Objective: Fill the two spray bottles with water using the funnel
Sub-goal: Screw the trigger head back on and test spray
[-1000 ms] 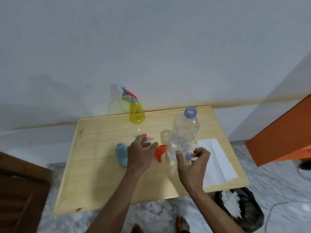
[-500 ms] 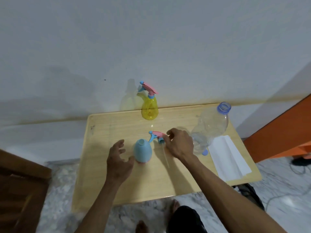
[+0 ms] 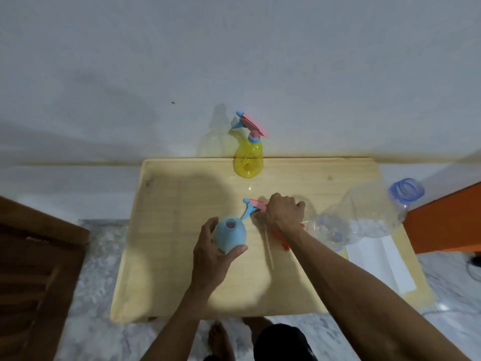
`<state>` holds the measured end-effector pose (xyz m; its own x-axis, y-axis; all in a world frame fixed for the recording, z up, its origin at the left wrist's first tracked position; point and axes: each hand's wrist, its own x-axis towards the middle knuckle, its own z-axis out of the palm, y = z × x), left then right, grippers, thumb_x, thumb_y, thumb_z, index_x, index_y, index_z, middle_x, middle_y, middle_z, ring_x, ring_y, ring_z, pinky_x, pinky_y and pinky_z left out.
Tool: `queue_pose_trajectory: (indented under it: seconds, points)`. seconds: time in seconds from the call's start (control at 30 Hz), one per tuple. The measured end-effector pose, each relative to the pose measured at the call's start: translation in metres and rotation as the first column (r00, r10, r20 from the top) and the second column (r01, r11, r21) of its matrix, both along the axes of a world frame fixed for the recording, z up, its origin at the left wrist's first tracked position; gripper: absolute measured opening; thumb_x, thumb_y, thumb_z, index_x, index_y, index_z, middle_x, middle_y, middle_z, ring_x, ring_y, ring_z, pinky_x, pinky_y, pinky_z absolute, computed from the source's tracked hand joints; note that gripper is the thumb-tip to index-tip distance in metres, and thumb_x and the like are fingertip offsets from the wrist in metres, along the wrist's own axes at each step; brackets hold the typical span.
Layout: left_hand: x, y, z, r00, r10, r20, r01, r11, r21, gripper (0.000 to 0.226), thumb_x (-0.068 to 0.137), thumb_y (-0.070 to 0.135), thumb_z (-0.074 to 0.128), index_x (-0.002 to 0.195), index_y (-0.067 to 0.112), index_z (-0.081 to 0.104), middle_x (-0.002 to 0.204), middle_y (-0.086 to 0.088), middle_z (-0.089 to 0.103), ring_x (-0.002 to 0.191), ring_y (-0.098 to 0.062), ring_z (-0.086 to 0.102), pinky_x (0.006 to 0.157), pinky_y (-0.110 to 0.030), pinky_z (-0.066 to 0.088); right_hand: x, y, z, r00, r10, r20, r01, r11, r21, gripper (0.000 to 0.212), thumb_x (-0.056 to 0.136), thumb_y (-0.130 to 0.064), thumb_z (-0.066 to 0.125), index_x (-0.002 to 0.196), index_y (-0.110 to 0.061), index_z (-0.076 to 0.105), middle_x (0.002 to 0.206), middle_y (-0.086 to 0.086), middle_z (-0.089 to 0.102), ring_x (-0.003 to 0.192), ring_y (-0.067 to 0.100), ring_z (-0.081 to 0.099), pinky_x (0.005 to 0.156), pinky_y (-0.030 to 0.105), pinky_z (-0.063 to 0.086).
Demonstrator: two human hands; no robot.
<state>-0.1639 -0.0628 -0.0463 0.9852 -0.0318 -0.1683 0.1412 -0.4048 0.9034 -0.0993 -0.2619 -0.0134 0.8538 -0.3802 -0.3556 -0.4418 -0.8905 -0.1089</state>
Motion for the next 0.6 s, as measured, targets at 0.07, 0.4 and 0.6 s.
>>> queue_pose_trajectory:
  seconds: [0.07,0.4,0.6]
  points:
    - [-0.001,-0.004,-0.004,1.0,0.013,0.021,-0.013,1.0,0.013,0.091,0.057,0.047,0.092,0.133,0.027,0.047,0.128,0.01,0.059,0.113,-0.014,0.06,0.086,-0.032,0.057,0.003,0.001,-0.003,1.0,-0.005,-0.013,0.005,1.0,-0.011,0.055,0.085,-0.059,0.063,0.114,-0.013,0.059,0.114,0.009,0.068,0.115,0.031,0.059,0.1,0.045,0.035]
    - [0.0,-0.017,-0.011,0.995,0.097,0.037,-0.097,0.995,-0.007,0.084,0.061,0.039,0.092,0.132,0.025,0.05,0.125,0.008,0.062,0.111,-0.013,0.061,0.09,-0.036,0.056,0.004,0.001,-0.01,0.99,-0.143,0.011,0.141,0.983,0.116,0.044,0.083,-0.051,0.066,0.105,-0.014,0.057,0.104,0.006,0.068,0.104,0.029,0.062,0.097,0.044,0.035]
    - [-0.001,-0.01,0.002,0.99,0.103,0.097,-0.094,0.991,-0.092,0.076,0.065,0.053,0.081,0.131,0.03,0.052,0.126,0.015,0.06,0.113,-0.002,0.058,0.087,-0.037,0.057,0.003,0.0,0.001,0.954,-0.296,0.04,0.274,0.92,0.28,0.054,0.07,-0.061,0.07,0.099,-0.015,0.065,0.094,0.002,0.07,0.099,0.027,0.065,0.091,0.043,0.037]
